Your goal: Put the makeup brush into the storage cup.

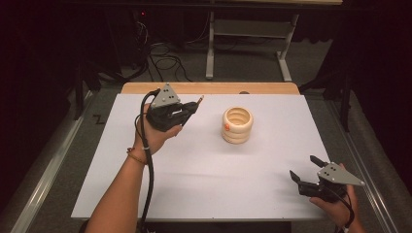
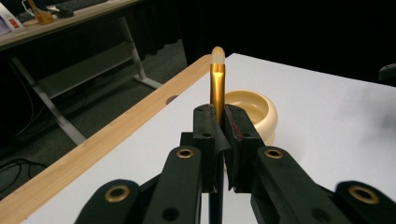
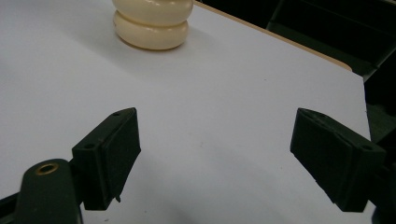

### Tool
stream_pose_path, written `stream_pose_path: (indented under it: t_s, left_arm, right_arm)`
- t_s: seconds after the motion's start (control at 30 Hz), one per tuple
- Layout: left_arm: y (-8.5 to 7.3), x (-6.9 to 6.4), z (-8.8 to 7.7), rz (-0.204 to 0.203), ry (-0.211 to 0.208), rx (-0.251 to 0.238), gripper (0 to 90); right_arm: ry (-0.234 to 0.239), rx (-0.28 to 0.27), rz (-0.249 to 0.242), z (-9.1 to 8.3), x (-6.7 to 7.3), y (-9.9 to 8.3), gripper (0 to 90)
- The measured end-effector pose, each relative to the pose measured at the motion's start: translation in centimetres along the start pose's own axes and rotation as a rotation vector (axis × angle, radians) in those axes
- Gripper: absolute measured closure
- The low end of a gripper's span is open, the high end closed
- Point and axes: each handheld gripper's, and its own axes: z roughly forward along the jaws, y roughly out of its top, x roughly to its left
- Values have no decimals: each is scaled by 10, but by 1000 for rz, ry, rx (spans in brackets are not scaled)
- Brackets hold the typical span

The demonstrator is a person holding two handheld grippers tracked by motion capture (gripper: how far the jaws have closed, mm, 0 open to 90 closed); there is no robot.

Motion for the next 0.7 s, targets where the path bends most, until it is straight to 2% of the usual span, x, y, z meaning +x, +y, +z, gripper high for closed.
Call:
stream_pose_path:
  t_s: [0.7]
  left_arm:
    - [17,-2,27,11,-36,-21,844]
  right_arm:
    - [-1,-3,0,1,-1,-1,169]
